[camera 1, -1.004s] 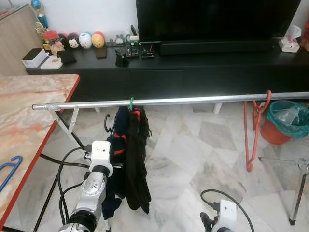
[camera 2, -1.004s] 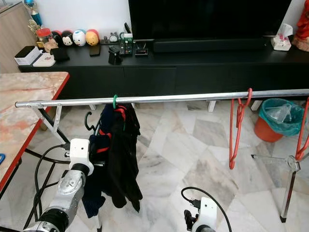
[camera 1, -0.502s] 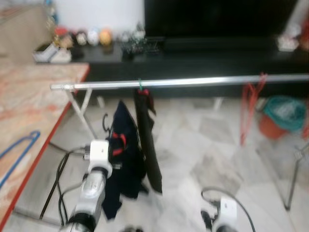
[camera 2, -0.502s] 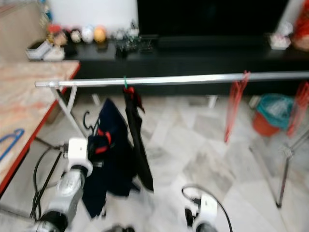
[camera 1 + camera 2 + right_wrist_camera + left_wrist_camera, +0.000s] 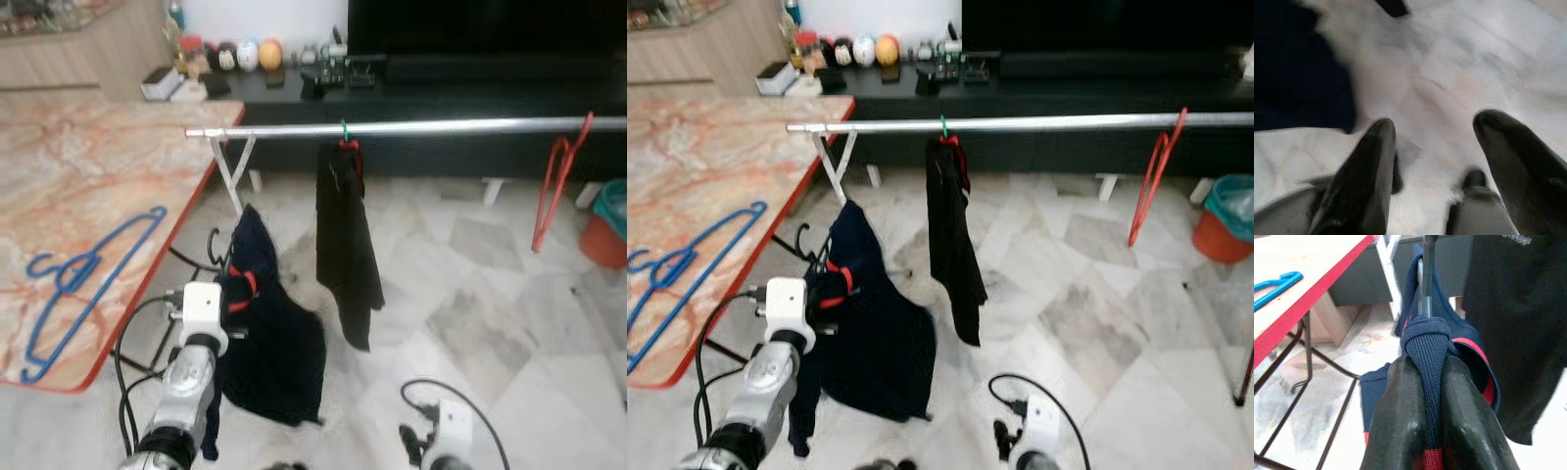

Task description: Hang hanger

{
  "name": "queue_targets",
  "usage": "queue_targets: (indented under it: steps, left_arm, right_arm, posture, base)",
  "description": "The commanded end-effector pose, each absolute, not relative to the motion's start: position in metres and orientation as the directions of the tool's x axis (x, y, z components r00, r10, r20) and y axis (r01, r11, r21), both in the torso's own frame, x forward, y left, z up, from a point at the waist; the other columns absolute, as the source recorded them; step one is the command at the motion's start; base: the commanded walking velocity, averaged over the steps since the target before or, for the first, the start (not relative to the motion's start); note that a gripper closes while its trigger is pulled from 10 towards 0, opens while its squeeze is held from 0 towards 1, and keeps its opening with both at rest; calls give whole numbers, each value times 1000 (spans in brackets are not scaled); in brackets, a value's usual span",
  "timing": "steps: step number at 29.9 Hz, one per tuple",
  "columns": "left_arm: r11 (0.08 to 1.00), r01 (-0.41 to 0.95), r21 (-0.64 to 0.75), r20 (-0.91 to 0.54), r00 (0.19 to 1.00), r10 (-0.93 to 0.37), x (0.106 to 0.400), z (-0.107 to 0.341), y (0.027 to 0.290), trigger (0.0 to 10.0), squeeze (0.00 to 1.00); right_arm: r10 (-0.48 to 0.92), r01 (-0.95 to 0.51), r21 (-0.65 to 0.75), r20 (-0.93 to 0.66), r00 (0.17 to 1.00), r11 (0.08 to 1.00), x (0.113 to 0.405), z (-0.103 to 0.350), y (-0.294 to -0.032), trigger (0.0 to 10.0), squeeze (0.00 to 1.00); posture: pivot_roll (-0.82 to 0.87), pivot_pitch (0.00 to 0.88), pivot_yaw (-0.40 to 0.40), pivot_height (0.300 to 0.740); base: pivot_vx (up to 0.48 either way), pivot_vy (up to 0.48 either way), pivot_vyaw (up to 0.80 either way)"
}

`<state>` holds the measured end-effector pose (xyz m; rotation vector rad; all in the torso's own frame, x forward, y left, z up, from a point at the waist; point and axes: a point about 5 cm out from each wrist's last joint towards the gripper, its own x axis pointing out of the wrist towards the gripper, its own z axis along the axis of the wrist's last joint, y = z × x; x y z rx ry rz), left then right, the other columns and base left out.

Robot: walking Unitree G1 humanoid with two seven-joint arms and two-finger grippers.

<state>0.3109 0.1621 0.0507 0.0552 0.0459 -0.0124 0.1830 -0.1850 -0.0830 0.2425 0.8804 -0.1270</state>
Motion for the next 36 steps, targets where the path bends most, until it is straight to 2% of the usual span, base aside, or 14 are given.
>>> queue_targets:
  steps: [1,18,33,36]
  left_arm:
    - [998,5,59,5,1000,-5,317,63,165,10000,0]
    - [998,38,46,10,999,-38,317,65,162,10000,0]
    - [974,226,-4,45,973,-226,317,71,136,10000,0]
    - [959,284,2,39,958,-284,316,72,131,10000,0]
  right_arm:
    - [-7,211,163,-776,630,964,183,-84,-182,10000,0]
    - [-6,210,165,-773,635,964,183,-83,-182,10000,0]
    - [-6,192,163,-747,664,968,186,-81,-182,10000,0]
    - [-2,180,163,-736,678,970,187,-80,-182,10000,0]
  posture:
    - [-16,0,70,740]
    - [-12,0,70,740]
    - [-12,2,70,740]
    - [-10,2,69,740]
  base:
    - [-319,0,0]
    - [-319,0,0]
    - [-291,0,0]
    - [0,0,0]
